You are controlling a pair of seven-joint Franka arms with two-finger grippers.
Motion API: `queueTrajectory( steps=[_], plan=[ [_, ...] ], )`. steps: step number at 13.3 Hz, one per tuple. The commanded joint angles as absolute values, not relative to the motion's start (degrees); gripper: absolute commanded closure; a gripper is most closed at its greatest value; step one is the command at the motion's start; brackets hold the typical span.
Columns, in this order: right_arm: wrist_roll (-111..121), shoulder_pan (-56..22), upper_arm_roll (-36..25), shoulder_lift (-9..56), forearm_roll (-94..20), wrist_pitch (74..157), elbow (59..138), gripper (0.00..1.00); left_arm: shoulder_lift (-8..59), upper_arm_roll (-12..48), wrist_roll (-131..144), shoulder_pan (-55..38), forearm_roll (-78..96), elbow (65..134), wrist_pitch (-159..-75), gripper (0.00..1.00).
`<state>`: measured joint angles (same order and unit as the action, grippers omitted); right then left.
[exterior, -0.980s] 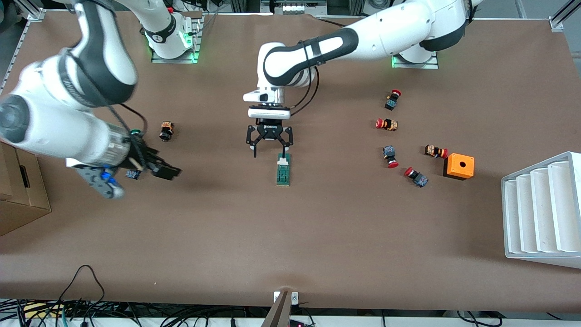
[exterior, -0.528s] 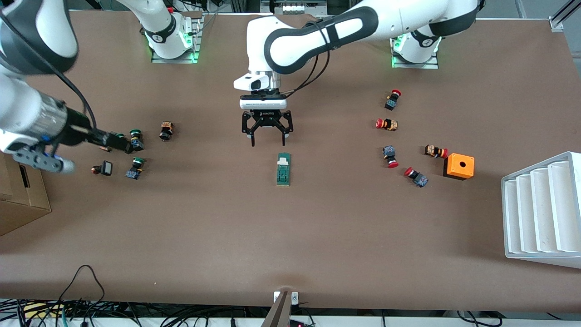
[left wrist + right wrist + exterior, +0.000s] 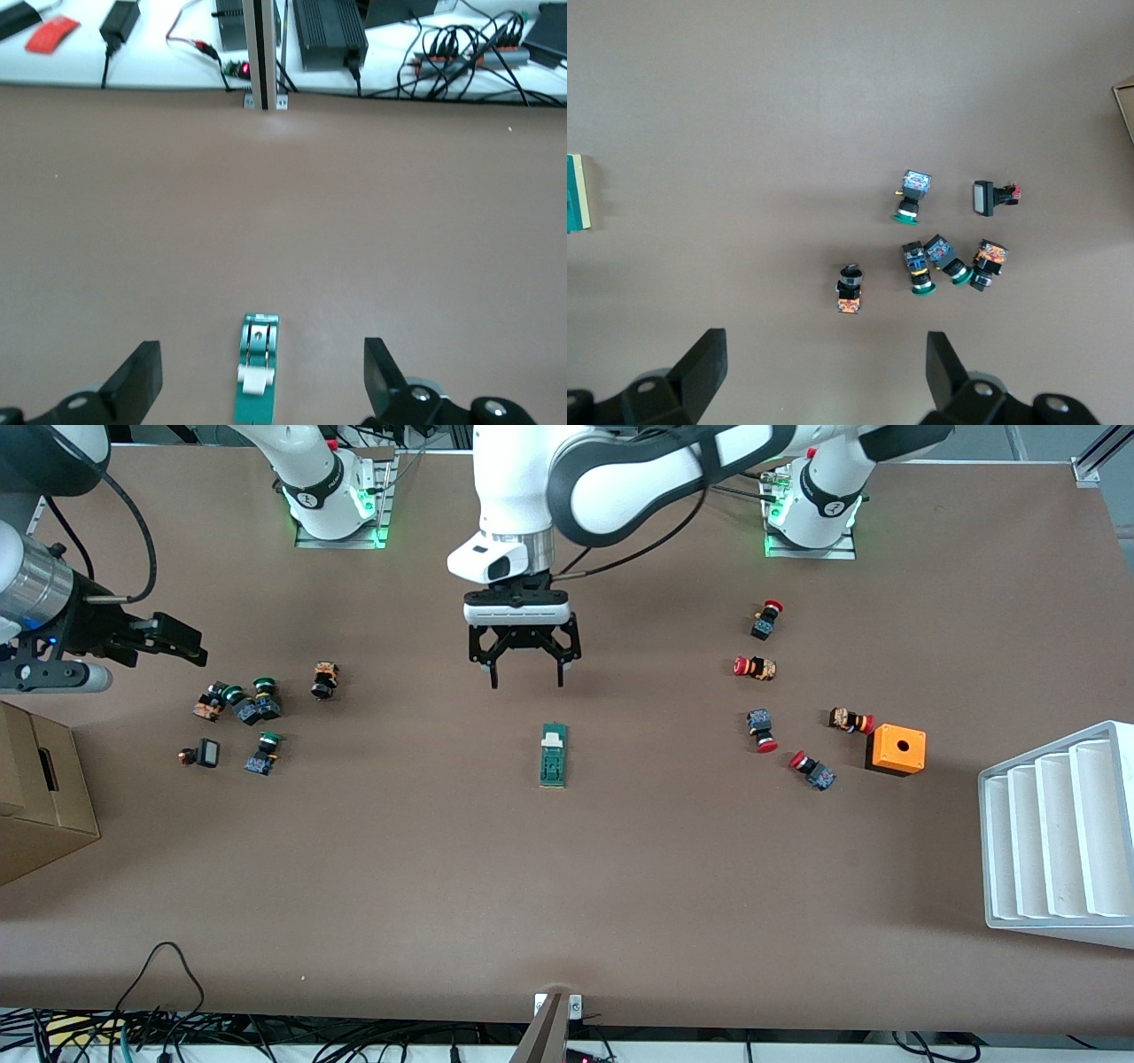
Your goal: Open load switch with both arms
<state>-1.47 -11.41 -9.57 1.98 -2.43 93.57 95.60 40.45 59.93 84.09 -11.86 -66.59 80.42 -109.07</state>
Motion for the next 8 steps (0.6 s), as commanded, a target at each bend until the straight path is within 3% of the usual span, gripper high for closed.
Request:
queueTrajectory(
  steps=[1, 4, 8],
  plan=[
    [-0.5, -11.2, -9.1, 2.2, -1.4, 94.1, 95.7, 0.01, 35.6, 59.4, 75.4, -9.4, -55.1, 77.5, -106.8, 0.00],
    [-0.4, -11.2, -9.0, 4.1, -1.3, 94.0, 93.1, 0.01, 35.4, 58.8, 66.2, -8.2, -46.1, 68.6, -99.7, 0.00],
    [-1.4, -11.4, -8.9, 4.6, -0.1, 93.9, 91.9, 0.01, 35.2, 53.5, 54.5, -5.9, -32.1, 58.5, -88.8, 0.00]
  ],
)
